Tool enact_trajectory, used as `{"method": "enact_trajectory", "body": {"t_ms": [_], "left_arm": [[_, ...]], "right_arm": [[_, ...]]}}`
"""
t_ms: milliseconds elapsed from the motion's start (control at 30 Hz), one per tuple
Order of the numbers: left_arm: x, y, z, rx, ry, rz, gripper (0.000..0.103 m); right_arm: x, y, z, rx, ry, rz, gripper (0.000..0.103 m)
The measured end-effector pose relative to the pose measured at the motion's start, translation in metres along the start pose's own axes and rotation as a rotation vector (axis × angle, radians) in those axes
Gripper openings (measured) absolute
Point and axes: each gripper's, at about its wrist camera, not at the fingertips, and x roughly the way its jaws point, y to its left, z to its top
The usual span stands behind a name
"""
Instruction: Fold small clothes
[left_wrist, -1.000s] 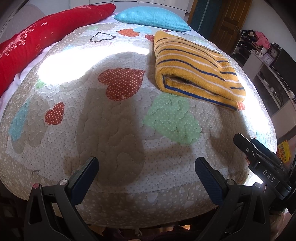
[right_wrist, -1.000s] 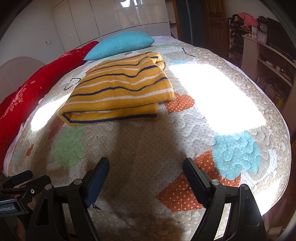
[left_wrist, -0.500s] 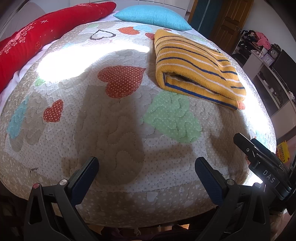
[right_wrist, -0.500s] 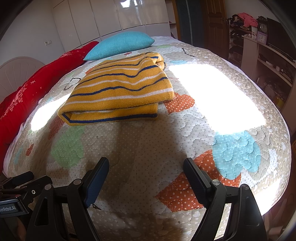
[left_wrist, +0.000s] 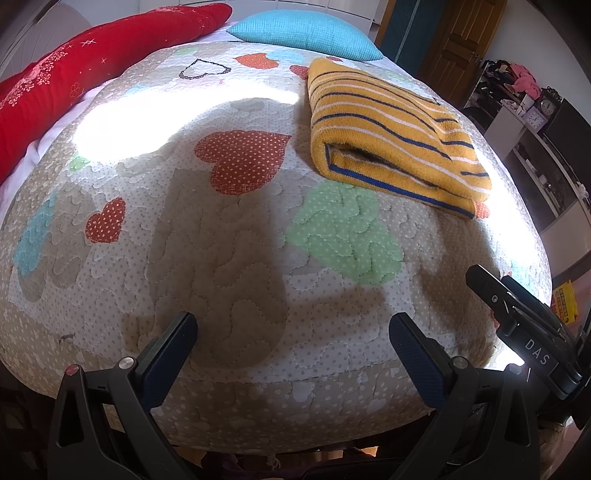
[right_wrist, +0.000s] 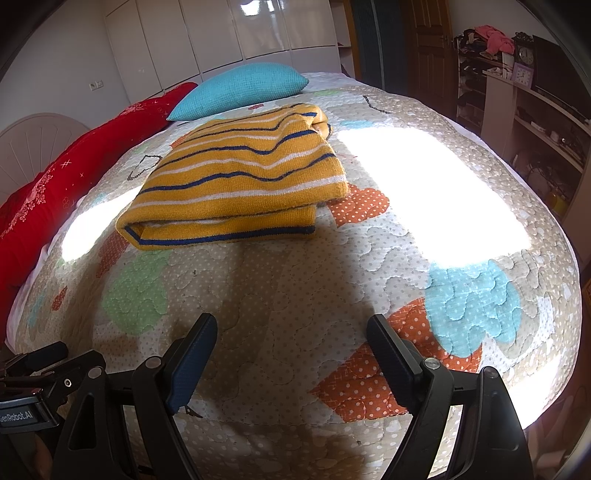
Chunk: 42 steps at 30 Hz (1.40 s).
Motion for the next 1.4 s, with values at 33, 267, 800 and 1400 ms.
{"method": "enact_trajectory", "body": {"t_ms": [33,267,800,1400], "left_arm": [[0.0000,0.0000,0.0001,0.000,0.000,0.000,0.103],[0.0000,-0.0004,0.0003,0.000,0.000,0.000,0.103],[0.0015,-0.0027,0.0004,0.006,-0.001,-0.005,0.103],[0.0015,-0.0028,0.0003,0.010,0.000,-0.005,0.103]], "right_arm": [[0.0000,0.0000,0.0000,0.000,0.000,0.000,0.087],[0.0001,0.0005,0.0000,-0.001,0.000,-0.001,0.087],[0.0003,0.0035,0.0022,-0.001,-0.007,-0.007,0.088],[0.0009,0.0048,0.0018,-0.001,-0.009,-0.009,0.088]]}}
